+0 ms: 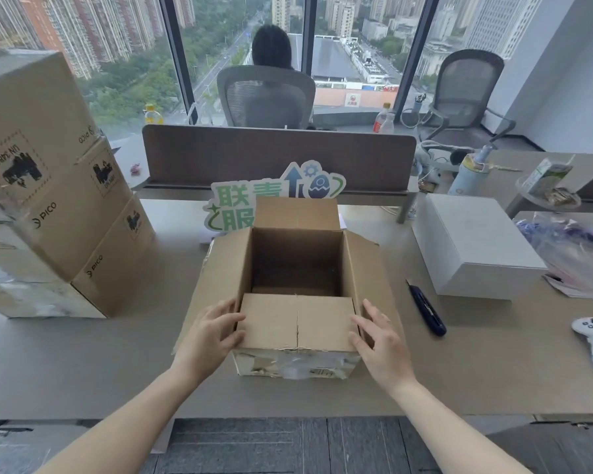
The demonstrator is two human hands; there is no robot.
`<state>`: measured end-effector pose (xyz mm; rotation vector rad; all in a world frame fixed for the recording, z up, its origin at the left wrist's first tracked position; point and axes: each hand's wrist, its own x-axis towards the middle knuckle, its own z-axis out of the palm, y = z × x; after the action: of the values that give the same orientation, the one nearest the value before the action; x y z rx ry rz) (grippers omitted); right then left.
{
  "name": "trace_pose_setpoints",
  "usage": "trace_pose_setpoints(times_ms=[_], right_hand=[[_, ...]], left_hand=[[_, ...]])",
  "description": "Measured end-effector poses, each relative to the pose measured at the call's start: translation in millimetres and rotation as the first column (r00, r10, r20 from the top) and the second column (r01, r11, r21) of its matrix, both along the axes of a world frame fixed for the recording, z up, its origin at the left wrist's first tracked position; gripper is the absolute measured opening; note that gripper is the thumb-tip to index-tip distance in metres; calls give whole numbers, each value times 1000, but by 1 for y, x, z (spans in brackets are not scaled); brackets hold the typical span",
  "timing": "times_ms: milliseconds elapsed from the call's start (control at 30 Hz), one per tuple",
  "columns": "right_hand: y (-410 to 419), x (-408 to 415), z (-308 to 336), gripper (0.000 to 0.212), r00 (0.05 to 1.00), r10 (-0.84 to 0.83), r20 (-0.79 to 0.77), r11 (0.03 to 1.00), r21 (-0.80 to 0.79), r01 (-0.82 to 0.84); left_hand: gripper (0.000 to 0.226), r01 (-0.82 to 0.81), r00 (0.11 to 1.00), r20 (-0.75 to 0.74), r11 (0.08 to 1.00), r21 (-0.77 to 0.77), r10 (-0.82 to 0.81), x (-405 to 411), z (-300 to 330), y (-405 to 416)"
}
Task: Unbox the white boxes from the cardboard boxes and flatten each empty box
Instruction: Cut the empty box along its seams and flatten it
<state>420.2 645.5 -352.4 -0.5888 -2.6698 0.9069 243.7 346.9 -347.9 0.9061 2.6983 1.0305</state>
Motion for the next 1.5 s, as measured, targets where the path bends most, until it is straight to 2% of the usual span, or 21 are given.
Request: trace_pose_setpoints(times_ms=[33, 100, 167, 233, 300, 333, 367, 433, 500, 533, 567, 667, 833, 933, 1067, 1200, 1300, 1400, 1500], right_hand=[[-3, 5, 3, 32, 997, -17, -73, 1000, 8, 18], [-9, 18, 8, 23, 964, -3, -267, 993, 116, 36], [-16, 36, 9, 22, 935, 40, -352, 982, 185, 28], [-21, 54, 0, 18, 956, 27, -291, 995, 100, 2], [-24, 64, -16, 17, 990, -36, -137, 999, 7, 37], [-25, 66, -23, 22, 996, -71, -54, 997, -45, 69], [-26, 64, -27, 27, 993, -111, 33, 986, -123, 115], [-28, 55, -26, 42, 966, -168, 194, 912, -342, 227], [-33, 44, -18, 49, 953, -168, 253, 820, -501, 277], [-36, 40, -14, 46, 957, -168, 238, 795, -540, 275], [-39, 37, -9, 41, 962, -168, 214, 783, -564, 262], [-47, 35, 8, 38, 974, -186, 130, 743, -630, 226], [-52, 24, 65, 40, 973, -213, -92, 702, -706, 87], [-44, 10, 91, 48, 950, -241, -198, 719, -694, 38], [-31, -7, 124, 50, 933, -185, -308, 779, -625, -52], [-20, -25, 145, 56, 937, -145, -317, 794, -603, -82], [-21, -36, 143, 54, 949, -143, -281, 757, -648, -78], [-24, -42, 135, 56, 954, -155, -258, 745, -665, -59], [-21, -43, 128, 44, 953, -177, -247, 718, -695, -47]], left_hand=[[23, 14, 990, -141, 1000, -12, -16, 6, 3, -4], [22, 73, 907, -415, 997, -5, -69, 25, 10, -14], [18, 139, 879, -460, 990, -9, -127, 44, 7, -28], [13, 128, 941, -311, 991, -50, -137, 55, -3, -39], [4, -14, 996, -87, 995, -103, 5, 58, -20, -42], [11, -90, 994, 44, 988, -126, 96, 58, -24, -39], [23, -136, 970, 184, 984, -118, 156, 57, -29, -35], [43, -172, 882, 437, 984, -47, 175, 55, -32, -25], [58, -228, 802, 569, 974, 8, 183, 54, -29, -16], [64, -263, 775, 601, 964, 26, 196, 56, -26, -13], [64, -290, 758, 622, 956, 51, 197, 58, -22, -10], [44, -374, 747, 632, 917, 143, 206, 66, -3, -1], [56, -382, 797, 593, 856, 349, 114, 56, 40, 9], [66, -341, 832, 554, 819, 462, 34, 39, 67, 13], [51, -313, 881, 471, 810, 495, 53, 13, 106, 17], [36, -274, 882, 471, 844, 461, 29, -8, 140, 24], [24, -299, 830, 558, 855, 425, 13, -17, 141, 29], [26, -334, 788, 616, 842, 425, 1, -18, 133, 33], [29, -378, 739, 673, 807, 454, -33, -9, 125, 28]])
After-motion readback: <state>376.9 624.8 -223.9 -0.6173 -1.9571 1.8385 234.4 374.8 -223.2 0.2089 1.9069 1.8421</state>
